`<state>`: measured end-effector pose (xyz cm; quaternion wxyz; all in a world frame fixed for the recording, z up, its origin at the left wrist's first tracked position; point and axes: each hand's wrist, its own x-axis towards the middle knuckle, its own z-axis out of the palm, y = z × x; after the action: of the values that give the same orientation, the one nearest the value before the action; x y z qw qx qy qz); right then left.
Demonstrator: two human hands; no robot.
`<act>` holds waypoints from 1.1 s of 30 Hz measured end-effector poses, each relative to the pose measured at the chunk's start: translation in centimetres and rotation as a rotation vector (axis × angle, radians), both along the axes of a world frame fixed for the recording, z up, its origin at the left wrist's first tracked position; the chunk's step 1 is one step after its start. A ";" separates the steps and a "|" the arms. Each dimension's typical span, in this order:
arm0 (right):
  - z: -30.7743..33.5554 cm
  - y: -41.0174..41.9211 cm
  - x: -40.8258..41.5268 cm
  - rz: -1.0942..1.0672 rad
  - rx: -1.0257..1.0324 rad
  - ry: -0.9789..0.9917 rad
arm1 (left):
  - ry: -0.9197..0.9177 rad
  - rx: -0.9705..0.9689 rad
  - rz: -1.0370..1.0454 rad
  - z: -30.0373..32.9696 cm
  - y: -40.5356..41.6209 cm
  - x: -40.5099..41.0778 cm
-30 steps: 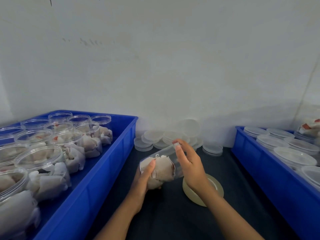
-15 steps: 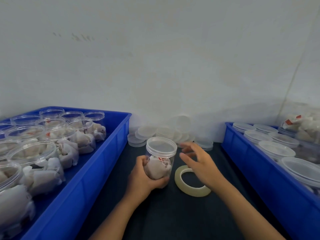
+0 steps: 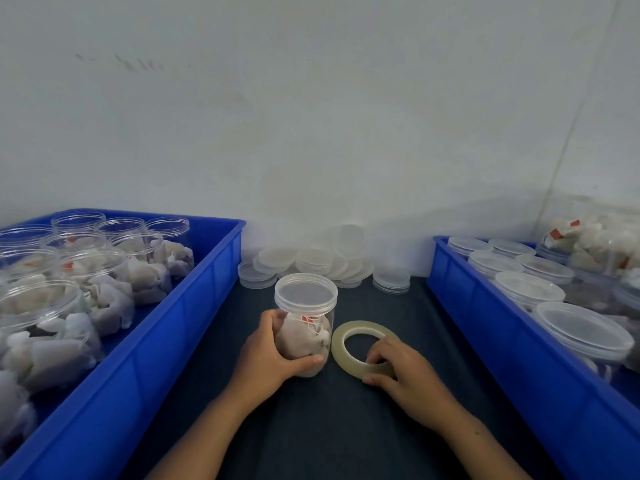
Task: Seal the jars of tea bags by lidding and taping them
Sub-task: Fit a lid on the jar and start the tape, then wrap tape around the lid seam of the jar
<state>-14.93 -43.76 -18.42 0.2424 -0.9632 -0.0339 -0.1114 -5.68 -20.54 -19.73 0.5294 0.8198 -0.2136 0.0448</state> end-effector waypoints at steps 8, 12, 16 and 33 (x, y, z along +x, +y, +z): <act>0.2 0.9 -0.6 -0.014 0.427 -0.054 | -0.881 -0.124 0.464 2.4 -0.7 -2.3; 0.6 1.3 -0.7 -0.020 0.543 -0.152 | -1.044 0.079 0.226 2.8 -1.8 -4.3; 1.4 1.1 -1.0 0.031 0.716 -0.215 | -0.968 0.343 -0.104 3.0 -3.0 -6.0; 1.4 -0.1 -1.4 0.052 1.254 -0.104 | -0.274 0.207 -0.214 1.3 -3.6 -5.6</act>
<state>-16.38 -43.85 -16.99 0.7619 -0.6300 0.0030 -0.1507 -11.33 -24.15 -18.39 0.4098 0.8288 -0.3731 0.0774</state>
